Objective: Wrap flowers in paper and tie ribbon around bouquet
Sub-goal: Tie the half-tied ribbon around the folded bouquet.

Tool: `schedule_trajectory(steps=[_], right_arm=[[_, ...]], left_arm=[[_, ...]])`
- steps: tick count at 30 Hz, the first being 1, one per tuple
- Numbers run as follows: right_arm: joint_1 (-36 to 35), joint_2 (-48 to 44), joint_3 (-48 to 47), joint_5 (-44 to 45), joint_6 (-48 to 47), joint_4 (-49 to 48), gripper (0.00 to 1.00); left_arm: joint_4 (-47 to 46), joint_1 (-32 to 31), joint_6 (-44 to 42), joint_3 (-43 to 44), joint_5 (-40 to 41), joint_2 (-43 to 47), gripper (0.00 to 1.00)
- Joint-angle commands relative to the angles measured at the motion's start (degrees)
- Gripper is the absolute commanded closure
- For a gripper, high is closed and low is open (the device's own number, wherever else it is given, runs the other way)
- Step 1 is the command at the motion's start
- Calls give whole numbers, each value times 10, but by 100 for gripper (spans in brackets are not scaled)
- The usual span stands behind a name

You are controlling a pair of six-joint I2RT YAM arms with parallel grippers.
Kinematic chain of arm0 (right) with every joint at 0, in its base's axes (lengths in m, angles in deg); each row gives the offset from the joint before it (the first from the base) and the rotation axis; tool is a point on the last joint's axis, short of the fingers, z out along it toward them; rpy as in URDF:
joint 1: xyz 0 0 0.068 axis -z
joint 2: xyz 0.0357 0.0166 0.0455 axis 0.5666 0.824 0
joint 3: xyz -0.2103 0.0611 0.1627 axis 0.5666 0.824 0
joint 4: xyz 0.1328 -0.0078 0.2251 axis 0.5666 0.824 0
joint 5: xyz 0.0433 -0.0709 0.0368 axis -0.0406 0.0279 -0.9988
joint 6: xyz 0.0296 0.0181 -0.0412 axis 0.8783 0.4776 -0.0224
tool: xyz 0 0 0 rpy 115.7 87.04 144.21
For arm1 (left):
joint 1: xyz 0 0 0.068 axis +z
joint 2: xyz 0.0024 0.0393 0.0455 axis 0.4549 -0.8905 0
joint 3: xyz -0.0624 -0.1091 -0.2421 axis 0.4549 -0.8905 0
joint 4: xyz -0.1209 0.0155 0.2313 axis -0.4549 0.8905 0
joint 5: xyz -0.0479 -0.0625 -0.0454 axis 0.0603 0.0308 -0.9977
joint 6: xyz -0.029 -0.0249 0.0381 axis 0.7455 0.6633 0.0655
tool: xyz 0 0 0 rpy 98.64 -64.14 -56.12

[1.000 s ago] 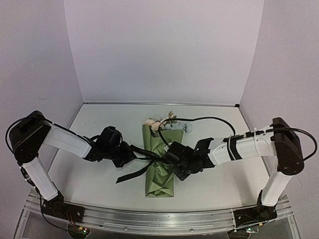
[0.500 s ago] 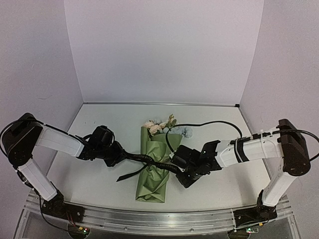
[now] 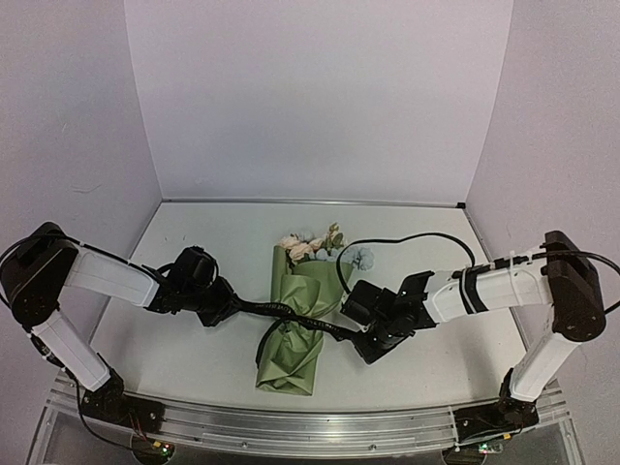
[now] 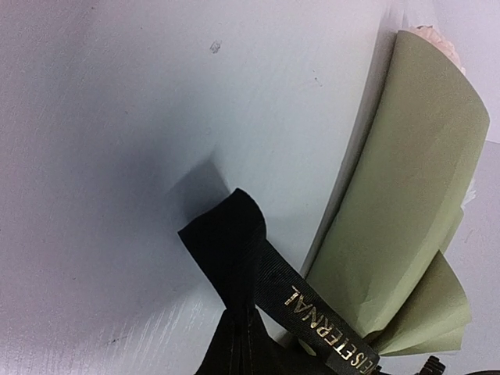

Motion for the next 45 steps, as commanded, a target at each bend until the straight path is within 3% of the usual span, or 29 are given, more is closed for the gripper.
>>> schedule_trajectory(steps=[1, 5, 6, 9, 12, 19, 25, 30, 37, 41, 45], right_arm=[[3, -12, 0, -5, 14, 48, 100], [2, -21, 1, -43, 13, 37, 100], [1, -30, 6, -53, 12, 27, 96], [0, -64, 13, -74, 11, 12, 71], [0, -98, 13, -96, 7, 11, 56], [27, -142, 27, -81, 35, 16, 43], [42, -105, 17, -87, 26, 11, 43], [86, -56, 12, -127, 19, -38, 49], [113, 5, -23, -190, 8, -62, 50], [107, -13, 5, -188, 21, -69, 50], [106, -81, 53, -125, 61, -48, 48]], left_arm=[[18, 10, -44, 8, 14, 6, 100], [6, 10, -68, 9, 1, 8, 100], [3, 10, -75, 11, -7, 7, 100], [-9, 9, -90, 15, -24, 5, 100], [-18, 9, -97, 12, -34, 2, 100], [-31, 8, -108, 14, -52, -6, 100], [-32, 8, -114, 14, -57, -6, 100], [-30, 8, -116, 12, -54, -3, 100], [-34, 8, -118, 18, -63, -15, 100], [-36, 8, -124, 21, -70, -14, 100], [-33, 8, -130, 22, -72, -11, 100]])
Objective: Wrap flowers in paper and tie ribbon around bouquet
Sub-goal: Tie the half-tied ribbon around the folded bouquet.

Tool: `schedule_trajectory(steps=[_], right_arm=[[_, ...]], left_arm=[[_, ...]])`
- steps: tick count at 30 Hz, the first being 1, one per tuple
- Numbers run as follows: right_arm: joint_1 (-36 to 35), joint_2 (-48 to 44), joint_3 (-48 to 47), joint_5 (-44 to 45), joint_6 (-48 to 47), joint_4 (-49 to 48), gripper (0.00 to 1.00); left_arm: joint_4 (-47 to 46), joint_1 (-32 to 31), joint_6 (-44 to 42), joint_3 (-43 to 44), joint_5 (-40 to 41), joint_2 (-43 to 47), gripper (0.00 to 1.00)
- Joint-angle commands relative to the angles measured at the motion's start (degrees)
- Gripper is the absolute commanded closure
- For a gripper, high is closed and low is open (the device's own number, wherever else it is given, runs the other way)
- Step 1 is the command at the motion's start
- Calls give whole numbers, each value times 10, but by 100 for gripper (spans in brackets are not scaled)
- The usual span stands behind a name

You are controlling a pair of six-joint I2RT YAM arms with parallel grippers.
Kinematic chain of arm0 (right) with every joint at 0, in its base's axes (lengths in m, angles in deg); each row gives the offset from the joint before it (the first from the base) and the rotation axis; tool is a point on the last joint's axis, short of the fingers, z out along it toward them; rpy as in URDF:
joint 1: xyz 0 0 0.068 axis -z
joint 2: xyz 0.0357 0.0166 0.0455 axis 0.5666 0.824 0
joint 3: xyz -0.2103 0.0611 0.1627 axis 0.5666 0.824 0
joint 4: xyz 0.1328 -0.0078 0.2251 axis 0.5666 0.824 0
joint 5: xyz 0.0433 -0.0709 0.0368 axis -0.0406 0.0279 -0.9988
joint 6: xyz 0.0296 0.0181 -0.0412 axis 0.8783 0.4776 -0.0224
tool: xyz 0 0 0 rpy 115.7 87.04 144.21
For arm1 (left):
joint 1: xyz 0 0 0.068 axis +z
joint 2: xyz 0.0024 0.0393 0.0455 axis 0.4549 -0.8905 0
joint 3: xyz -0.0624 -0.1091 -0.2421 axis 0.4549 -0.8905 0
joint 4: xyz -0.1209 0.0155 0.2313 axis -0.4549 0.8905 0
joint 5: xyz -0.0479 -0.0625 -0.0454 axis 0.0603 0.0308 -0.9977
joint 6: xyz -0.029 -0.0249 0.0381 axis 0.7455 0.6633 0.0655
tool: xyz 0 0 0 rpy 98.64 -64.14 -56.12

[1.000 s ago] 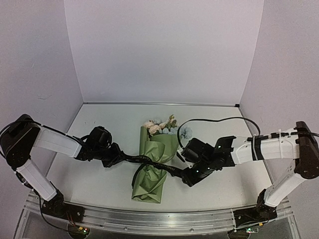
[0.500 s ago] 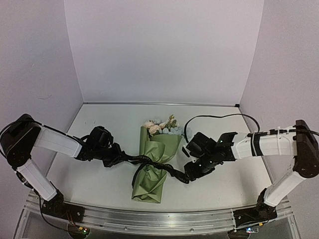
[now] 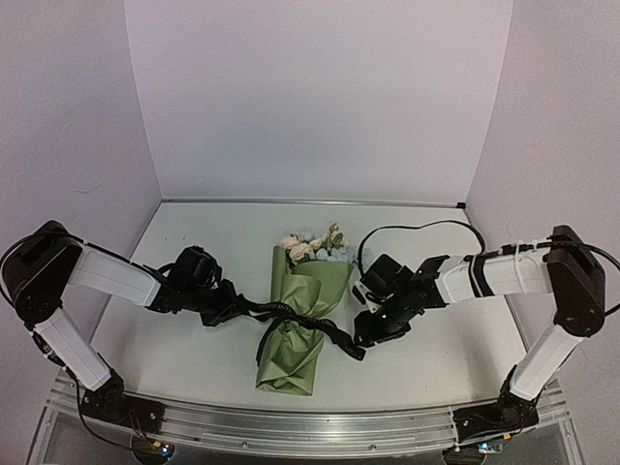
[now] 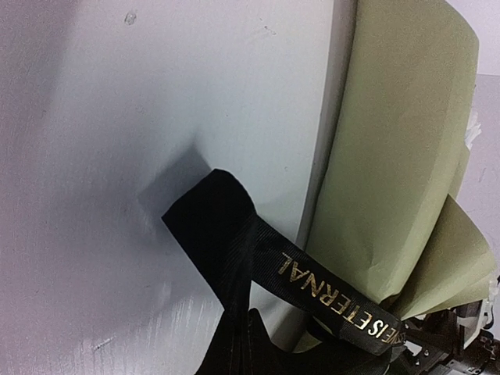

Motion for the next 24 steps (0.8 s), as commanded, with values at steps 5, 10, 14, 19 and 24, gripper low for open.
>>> schedule_trajectory(steps=[5, 10, 14, 19, 24], right_arm=[[-11, -106, 70, 53, 110, 10, 48], [-30, -82, 61, 63, 164, 0, 48], [-39, -40, 32, 60, 179, -1, 49], [-44, 6, -3, 67, 194, 17, 50], [-60, 46, -54, 90, 196, 65, 52]], left_arm=[[-20, 3, -19, 17, -11, 2, 100], [-26, 3, -16, 13, -13, 1, 100], [-29, 3, -15, 14, -18, -4, 100], [-29, 3, -17, 15, -18, -3, 100], [-30, 3, -19, 14, -18, -5, 100]])
